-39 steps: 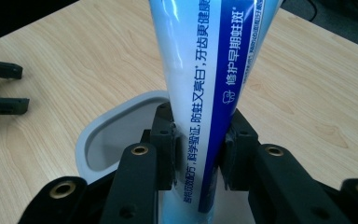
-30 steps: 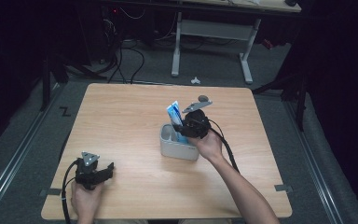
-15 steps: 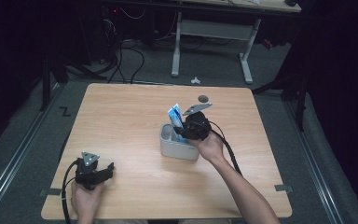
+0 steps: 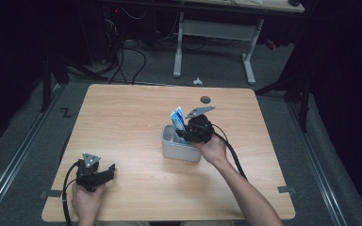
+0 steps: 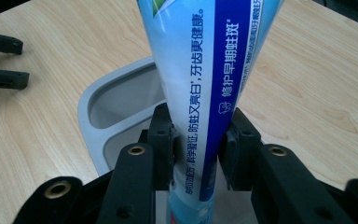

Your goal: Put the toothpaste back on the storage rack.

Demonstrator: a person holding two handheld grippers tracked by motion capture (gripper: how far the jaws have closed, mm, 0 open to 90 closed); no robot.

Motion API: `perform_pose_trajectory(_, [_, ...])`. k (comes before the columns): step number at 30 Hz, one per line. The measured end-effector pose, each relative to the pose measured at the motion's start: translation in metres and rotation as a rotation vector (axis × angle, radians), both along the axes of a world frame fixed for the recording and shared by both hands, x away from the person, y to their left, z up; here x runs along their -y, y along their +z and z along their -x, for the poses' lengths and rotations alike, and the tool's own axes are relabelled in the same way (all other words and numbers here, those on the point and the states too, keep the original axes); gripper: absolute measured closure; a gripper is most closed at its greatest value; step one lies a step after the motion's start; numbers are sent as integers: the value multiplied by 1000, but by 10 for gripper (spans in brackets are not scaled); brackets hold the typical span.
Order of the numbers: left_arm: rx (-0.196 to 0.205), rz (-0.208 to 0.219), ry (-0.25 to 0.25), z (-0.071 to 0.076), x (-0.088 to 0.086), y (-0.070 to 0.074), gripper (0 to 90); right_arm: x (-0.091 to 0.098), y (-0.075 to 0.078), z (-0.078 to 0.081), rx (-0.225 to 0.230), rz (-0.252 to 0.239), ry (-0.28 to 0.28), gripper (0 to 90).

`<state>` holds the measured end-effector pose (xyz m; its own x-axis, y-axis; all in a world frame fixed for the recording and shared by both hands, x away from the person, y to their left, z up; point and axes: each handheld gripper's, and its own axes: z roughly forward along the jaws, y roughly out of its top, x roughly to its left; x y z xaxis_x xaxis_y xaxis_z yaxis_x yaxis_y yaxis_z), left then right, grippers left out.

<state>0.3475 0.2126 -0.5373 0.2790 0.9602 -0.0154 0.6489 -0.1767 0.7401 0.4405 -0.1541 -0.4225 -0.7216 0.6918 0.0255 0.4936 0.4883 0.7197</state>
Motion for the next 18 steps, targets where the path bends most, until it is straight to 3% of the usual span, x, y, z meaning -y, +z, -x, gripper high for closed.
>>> perform_pose_trajectory(12, [0, 0, 0, 0, 0, 0, 266, 2, -1, 6, 33, 1, -3, 531])
perform_pose_trajectory(18, [0, 0, 0, 0, 0, 0, 266, 9, 6, 12, 53, -52, -14, 514])
